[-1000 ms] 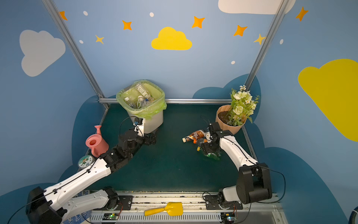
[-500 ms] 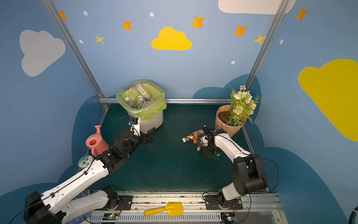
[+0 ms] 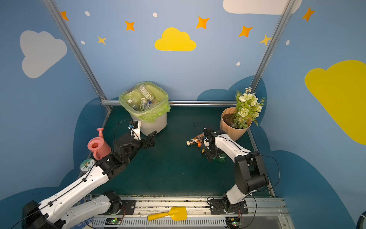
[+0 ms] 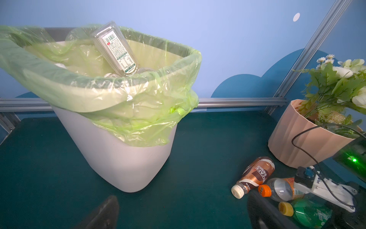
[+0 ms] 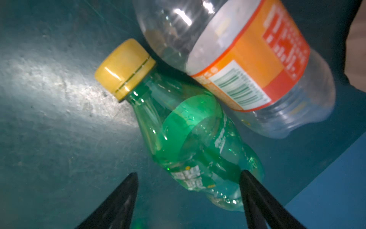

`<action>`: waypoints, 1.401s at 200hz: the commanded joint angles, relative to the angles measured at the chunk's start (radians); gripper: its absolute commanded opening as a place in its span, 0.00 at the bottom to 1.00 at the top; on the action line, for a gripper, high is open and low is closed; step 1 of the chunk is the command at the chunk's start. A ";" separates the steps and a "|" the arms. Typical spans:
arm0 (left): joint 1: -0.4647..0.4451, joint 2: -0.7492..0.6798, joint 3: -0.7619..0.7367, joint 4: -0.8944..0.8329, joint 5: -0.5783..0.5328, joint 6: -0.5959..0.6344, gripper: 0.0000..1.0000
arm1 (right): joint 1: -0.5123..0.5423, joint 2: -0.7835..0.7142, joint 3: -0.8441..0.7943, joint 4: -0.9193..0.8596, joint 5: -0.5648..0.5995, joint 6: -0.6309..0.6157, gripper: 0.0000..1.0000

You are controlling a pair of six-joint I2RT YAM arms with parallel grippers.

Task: Throw the plastic bottles in the bin
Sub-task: 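Lower the right gripper onto the green yellow-cap bottle and close it, then lift the green bottle with the right gripper and carry it toward the bin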

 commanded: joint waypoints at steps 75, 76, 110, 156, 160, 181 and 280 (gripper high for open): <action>0.015 -0.028 -0.027 -0.014 -0.003 0.006 1.00 | 0.052 -0.004 0.009 0.022 0.046 -0.044 0.83; 0.015 -0.027 -0.027 -0.014 -0.003 0.006 1.00 | 0.053 -0.004 0.010 0.022 0.048 -0.044 0.83; 0.027 -0.037 -0.041 -0.012 0.005 0.006 1.00 | 0.068 -0.038 0.016 0.023 0.050 -0.045 0.84; 0.041 -0.047 -0.059 -0.004 0.019 0.002 1.00 | 0.067 -0.025 0.012 0.029 0.046 -0.073 0.87; 0.041 -0.048 -0.061 -0.003 0.022 0.000 1.00 | 0.065 -0.018 0.010 0.031 0.049 -0.079 0.87; 0.046 -0.052 -0.067 0.000 0.029 0.002 1.00 | 0.049 0.021 0.009 0.027 0.037 -0.103 0.87; 0.065 -0.100 -0.081 -0.018 0.027 0.002 1.00 | 0.079 0.161 -0.001 0.042 -0.039 -0.100 0.71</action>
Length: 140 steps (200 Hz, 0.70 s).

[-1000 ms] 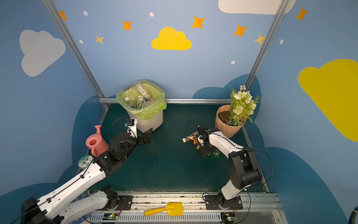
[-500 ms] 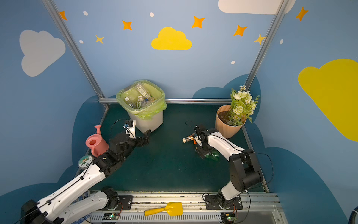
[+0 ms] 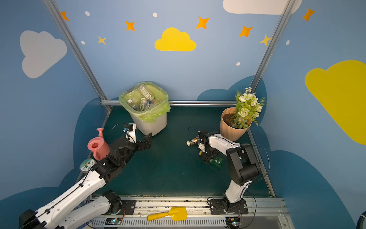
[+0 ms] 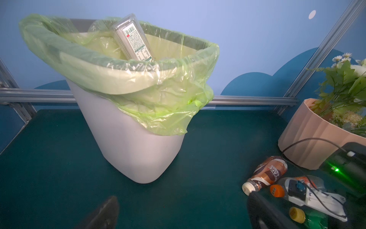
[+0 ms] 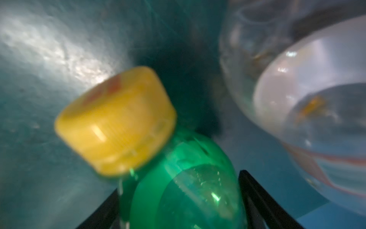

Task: Throw the plastic bottles in the bin
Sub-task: 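Lift the green bottle with the right gripper and carry it toward the bin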

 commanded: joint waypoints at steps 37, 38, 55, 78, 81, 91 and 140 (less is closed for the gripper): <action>0.007 -0.044 -0.015 -0.015 -0.015 -0.013 1.00 | 0.029 0.004 -0.014 0.010 -0.050 0.005 0.53; 0.007 -0.045 -0.015 -0.015 -0.016 -0.014 1.00 | 0.029 0.003 -0.014 0.010 -0.050 0.004 0.53; 0.013 -0.052 -0.019 -0.021 -0.032 -0.025 1.00 | 0.029 -0.033 -0.006 0.008 -0.064 0.006 0.53; 0.026 -0.064 -0.018 -0.031 -0.057 -0.052 1.00 | 0.029 -0.120 0.035 0.007 -0.121 0.053 0.53; 0.028 -0.067 -0.018 -0.033 -0.062 -0.060 1.00 | 0.029 -0.133 0.042 0.007 -0.134 0.057 0.52; 0.038 -0.073 -0.018 -0.041 -0.076 -0.080 1.00 | 0.029 -0.179 0.067 0.015 -0.181 0.065 0.52; 0.107 -0.117 -0.022 -0.128 -0.138 -0.196 1.00 | 0.028 -0.366 0.205 0.162 -0.431 0.168 0.49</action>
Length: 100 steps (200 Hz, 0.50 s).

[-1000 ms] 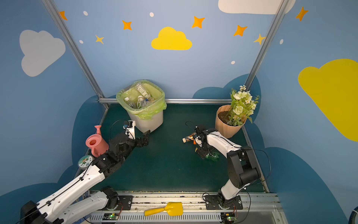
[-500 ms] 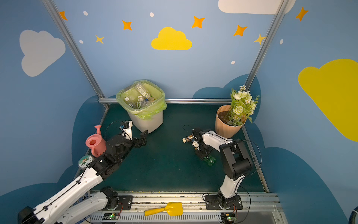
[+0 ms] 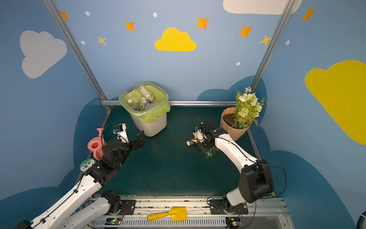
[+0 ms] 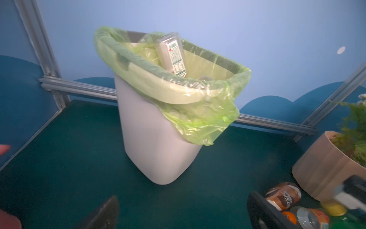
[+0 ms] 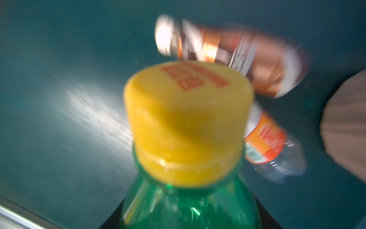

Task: Throw the plastic bottles in the bin
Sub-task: 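Lift the green bottle with the right gripper and carry it toward the bin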

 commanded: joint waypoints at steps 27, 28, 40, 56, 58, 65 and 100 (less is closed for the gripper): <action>0.073 -0.045 -0.009 -0.140 -0.092 -0.151 1.00 | -0.004 -0.126 0.138 0.328 -0.264 0.181 0.48; 0.074 -0.046 -0.008 -0.143 -0.092 -0.153 1.00 | -0.003 -0.126 0.144 0.335 -0.270 0.187 0.48; 0.089 -0.050 -0.007 -0.176 -0.096 -0.179 1.00 | -0.007 -0.104 0.217 0.414 -0.318 0.237 0.48; 0.101 -0.054 -0.005 -0.215 -0.106 -0.211 1.00 | -0.005 -0.048 0.320 0.531 -0.387 0.319 0.48; 0.100 -0.055 -0.006 -0.218 -0.107 -0.213 1.00 | -0.005 -0.042 0.332 0.544 -0.395 0.327 0.48; 0.105 -0.059 -0.006 -0.231 -0.111 -0.222 1.00 | -0.005 -0.007 0.370 0.612 -0.421 0.376 0.48; 0.111 -0.074 -0.011 -0.268 -0.121 -0.231 1.00 | 0.018 0.257 0.689 0.836 -0.525 0.614 0.48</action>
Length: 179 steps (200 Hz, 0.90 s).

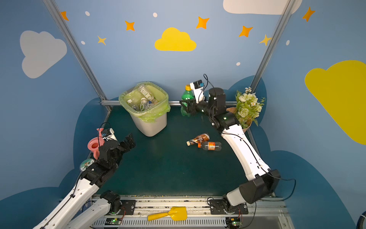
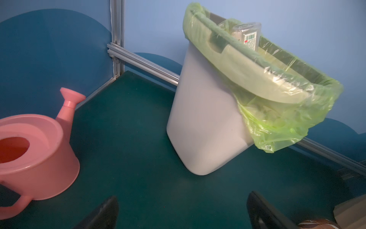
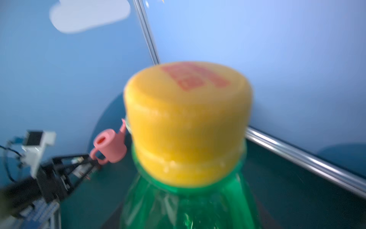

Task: Throw the plastic bottles in the bin

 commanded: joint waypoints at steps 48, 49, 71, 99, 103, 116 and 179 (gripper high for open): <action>0.008 -0.011 0.007 -0.098 -0.029 -0.042 1.00 | 0.076 0.852 1.100 -0.024 -0.142 0.408 0.53; 0.009 -0.010 0.007 -0.099 -0.029 -0.041 1.00 | 0.075 0.868 1.124 -0.030 -0.140 0.414 0.53; 0.011 0.019 0.038 -0.132 -0.017 -0.036 1.00 | 0.059 1.023 1.227 0.023 -0.132 0.552 0.64; 0.015 0.050 0.071 -0.161 -0.005 -0.021 1.00 | 0.075 0.911 1.016 0.067 -0.076 0.488 0.87; 0.012 0.053 0.074 -0.163 -0.001 -0.020 1.00 | 0.075 0.902 1.025 0.047 -0.072 0.471 0.90; 0.014 0.055 0.080 -0.160 0.017 -0.021 1.00 | 0.063 0.863 1.047 0.001 -0.070 0.439 0.92; 0.014 0.078 0.086 -0.063 0.033 0.015 1.00 | 0.029 0.410 0.650 -0.070 0.017 0.159 0.93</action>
